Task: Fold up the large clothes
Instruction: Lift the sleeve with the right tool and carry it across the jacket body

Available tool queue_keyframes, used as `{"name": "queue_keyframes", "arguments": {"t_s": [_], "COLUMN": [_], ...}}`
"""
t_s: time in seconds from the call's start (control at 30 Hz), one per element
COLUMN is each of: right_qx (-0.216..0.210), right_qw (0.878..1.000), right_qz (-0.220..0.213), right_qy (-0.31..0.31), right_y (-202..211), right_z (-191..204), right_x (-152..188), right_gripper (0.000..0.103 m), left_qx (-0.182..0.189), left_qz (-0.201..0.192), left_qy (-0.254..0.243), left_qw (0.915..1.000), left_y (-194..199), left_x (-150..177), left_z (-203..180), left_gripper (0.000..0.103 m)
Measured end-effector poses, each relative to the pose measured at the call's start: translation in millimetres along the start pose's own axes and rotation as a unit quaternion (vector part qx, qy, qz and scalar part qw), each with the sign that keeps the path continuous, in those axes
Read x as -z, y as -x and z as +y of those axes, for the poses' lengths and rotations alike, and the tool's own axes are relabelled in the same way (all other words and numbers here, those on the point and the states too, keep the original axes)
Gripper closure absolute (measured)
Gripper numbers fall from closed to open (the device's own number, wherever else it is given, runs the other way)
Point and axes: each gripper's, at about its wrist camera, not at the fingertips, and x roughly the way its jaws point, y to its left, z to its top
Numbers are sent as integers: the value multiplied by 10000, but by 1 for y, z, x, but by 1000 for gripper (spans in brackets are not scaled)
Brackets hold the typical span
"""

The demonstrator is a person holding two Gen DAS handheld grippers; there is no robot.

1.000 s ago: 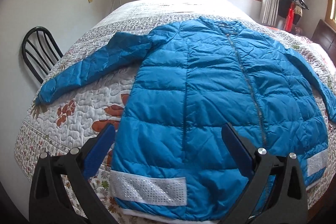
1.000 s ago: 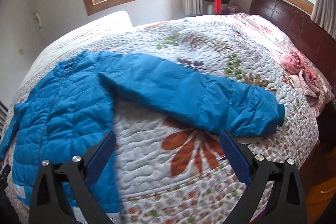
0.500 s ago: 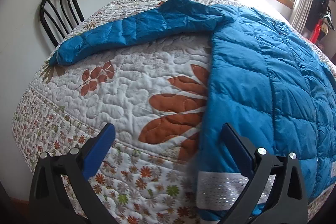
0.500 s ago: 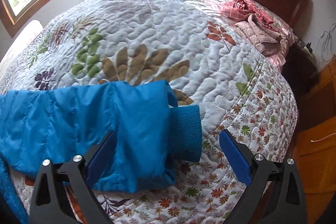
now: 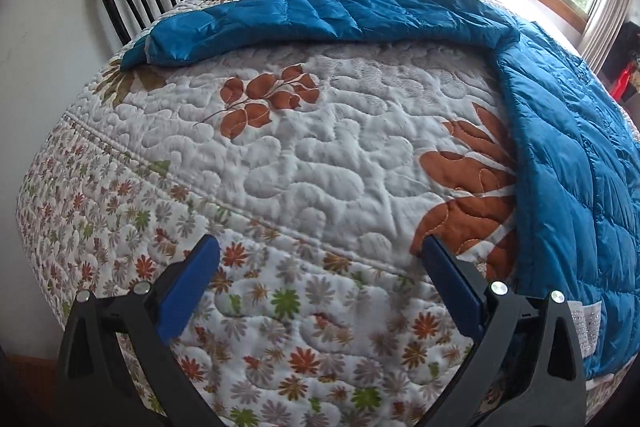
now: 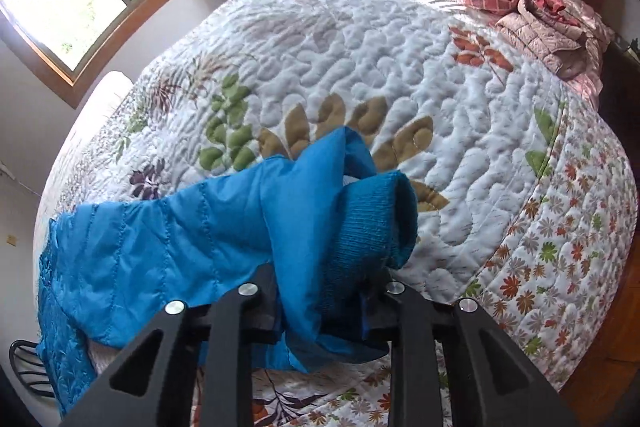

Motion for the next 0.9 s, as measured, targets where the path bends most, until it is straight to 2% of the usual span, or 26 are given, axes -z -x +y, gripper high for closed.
{"name": "queue_keyframes", "arguments": {"t_s": [0.03,0.13,0.17,0.23,0.27,0.33,0.4,0.53,0.7,0.9], "right_qx": [64,1088,1296,1555,1545,1352,930,142,-228,-550], "right_qw": [9999,9934,9908,9875,9879,9905,9947,9945,9782,9467], "right_qz": [-90,103,164,183,85,-144,-310,-532,-534,-118], "right_qy": [26,354,356,180,136,202,300,887,1993,3172], "right_y": [4,-12,-19,-20,-15,3,26,71,88,55], "right_z": [5,27,29,35,41,64,96,183,321,466], "right_x": [-3,-5,-7,-9,-10,-11,-11,-7,23,96], "right_gripper": [77,77,77,77,77,77,78,78,78,78], "left_qx": [53,178,152,128,156,265,337,351,449,667], "left_qz": [5,-73,-131,-213,-229,-255,-305,-390,-431,-485], "left_qy": [41,76,6,-89,-104,-116,-149,-226,-220,-78], "left_qw": [10000,9998,9998,9997,9996,9993,9989,9984,9978,9966], "left_y": [-2,-6,-6,-6,-5,-6,-5,-5,-9,-8], "left_x": [0,3,4,6,8,9,11,12,5,3], "left_z": [4,11,10,8,9,11,12,14,13,18], "left_gripper": [3,2,2,2,2,2,2,2,2,3]}}
